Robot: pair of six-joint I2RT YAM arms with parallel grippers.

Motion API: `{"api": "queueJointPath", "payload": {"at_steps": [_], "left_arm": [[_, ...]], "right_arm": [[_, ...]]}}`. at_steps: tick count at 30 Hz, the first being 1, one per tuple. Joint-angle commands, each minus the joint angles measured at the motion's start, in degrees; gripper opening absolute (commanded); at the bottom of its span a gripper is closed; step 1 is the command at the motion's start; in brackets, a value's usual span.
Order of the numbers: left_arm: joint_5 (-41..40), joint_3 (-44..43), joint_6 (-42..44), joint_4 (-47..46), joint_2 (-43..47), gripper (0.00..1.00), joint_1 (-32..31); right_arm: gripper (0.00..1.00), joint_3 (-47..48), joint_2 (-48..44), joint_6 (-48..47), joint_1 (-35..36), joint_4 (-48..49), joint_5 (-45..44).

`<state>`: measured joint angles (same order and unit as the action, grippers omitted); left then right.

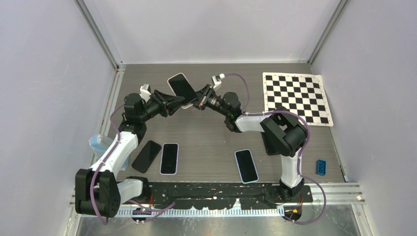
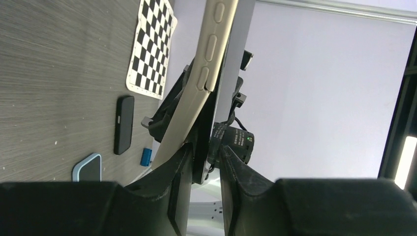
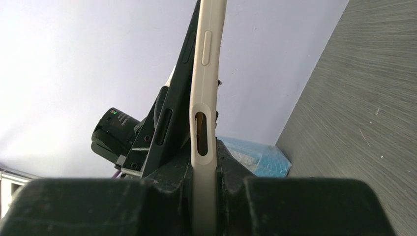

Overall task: Take the phone out of the phone case
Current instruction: Remove the phone case from the phone.

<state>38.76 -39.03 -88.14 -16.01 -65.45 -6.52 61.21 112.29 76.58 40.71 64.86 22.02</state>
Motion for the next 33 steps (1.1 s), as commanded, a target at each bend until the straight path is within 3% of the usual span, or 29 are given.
{"api": "queueJointPath", "payload": {"at_steps": [1,11,15,20,25,33], "left_arm": [[0.34,0.83,-2.91,-4.89,-1.33,0.28,-0.08],[0.00,1.55,-0.24,-10.94,-0.48,0.20,-0.12],[0.47,1.88,1.59,-12.74,-0.62,0.00,-0.07],[1.41,1.19,5.77,-13.20,0.41,0.00,-0.07],[3.90,0.29,6.64,-12.42,1.91,0.00,-0.09],[9.25,0.44,-1.95,-14.76,3.34,0.00,-0.11]], "right_arm": [[0.01,3.82,-1.48,-0.46,2.47,7.61,3.92],[0.01,3.15,-3.26,-2.50,2.80,4.98,3.93],[0.01,1.97,-4.51,-4.25,2.82,1.79,2.47],[0.01,1.25,-6.05,-5.68,1.87,-3.78,1.16],[0.01,0.48,-6.25,-3.51,-0.44,-1.94,0.27],[0.01,0.94,-13.08,-19.95,-1.26,-23.55,-5.63]]}}
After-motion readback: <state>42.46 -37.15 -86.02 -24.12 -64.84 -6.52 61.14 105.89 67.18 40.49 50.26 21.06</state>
